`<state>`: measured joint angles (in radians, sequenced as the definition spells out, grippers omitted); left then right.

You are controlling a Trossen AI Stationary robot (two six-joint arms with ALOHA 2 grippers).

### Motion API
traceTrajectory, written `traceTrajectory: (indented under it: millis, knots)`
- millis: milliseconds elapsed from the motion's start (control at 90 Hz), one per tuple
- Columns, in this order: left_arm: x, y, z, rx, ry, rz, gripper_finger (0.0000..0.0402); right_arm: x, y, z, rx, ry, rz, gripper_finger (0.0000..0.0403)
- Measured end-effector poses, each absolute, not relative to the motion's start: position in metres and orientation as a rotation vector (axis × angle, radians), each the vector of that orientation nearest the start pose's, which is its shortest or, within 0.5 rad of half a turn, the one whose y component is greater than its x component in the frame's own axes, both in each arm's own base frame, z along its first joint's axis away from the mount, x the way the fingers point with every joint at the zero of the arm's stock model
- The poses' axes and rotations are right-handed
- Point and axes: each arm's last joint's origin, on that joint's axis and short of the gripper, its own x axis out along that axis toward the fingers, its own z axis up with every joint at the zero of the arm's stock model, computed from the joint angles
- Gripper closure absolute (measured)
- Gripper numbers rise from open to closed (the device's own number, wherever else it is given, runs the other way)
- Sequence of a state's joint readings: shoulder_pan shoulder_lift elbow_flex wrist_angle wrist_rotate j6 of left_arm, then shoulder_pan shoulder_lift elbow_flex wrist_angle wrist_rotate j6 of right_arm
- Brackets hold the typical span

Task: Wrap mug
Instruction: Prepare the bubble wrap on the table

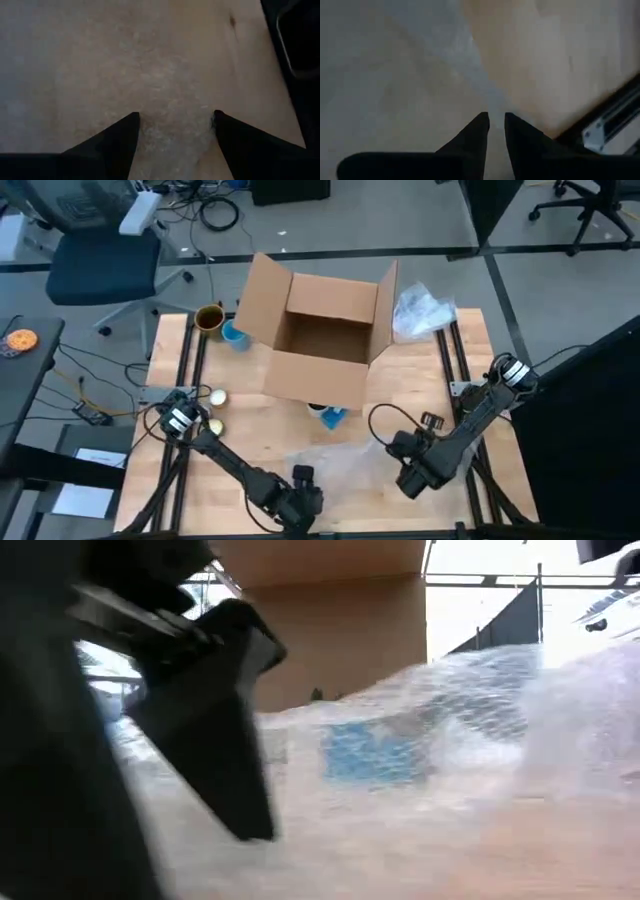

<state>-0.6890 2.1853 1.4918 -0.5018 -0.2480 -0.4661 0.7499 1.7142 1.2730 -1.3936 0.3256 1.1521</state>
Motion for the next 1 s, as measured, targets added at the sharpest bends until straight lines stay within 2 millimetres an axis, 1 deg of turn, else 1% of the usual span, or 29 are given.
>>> traceTrajectory:
  millis: [122,156,278,467,556,644,711,800,911,1000]
  knots:
    - [0.324,-0.269,0.132,0.159,1.189,-0.094,0.0159,0.224,0.184,0.221,-0.05,1.363,-0.498,0.036]
    - [0.32,-0.269,0.138,0.169,1.195,-0.087,0.0159,0.227,0.184,0.22,-0.052,1.343,-0.479,0.036]
    - [0.299,-0.267,0.154,0.21,1.258,-0.056,0.0159,0.238,0.179,0.22,-0.074,1.272,-0.465,0.036]
    - [0.262,-0.266,0.182,0.218,1.355,0.047,0.0159,0.247,0.164,0.223,-0.152,1.174,-0.566,0.0366]
    - [0.247,-0.268,0.185,0.234,1.396,0.11,0.0159,0.25,0.156,0.223,-0.171,1.153,-0.608,0.0371]
    - [0.237,-0.27,0.19,0.225,1.401,0.137,0.0159,0.252,0.149,0.224,-0.193,1.177,-0.63,0.0376]
    - [0.234,-0.271,0.198,0.21,1.359,0.145,0.0159,0.252,0.145,0.223,-0.182,1.223,-0.633,0.0379]
    - [0.237,-0.269,0.207,0.249,1.249,0.185,0.0159,0.252,0.138,0.224,-0.145,1.313,-0.613,0.0381]
    - [0.247,-0.262,0.222,0.329,1.073,0.252,0.0159,0.25,0.13,0.23,-0.137,1.346,-0.625,0.0381]
    - [0.258,-0.255,0.223,0.347,1.019,0.283,0.0159,0.247,0.128,0.235,-0.114,1.353,-0.614,0.0381]
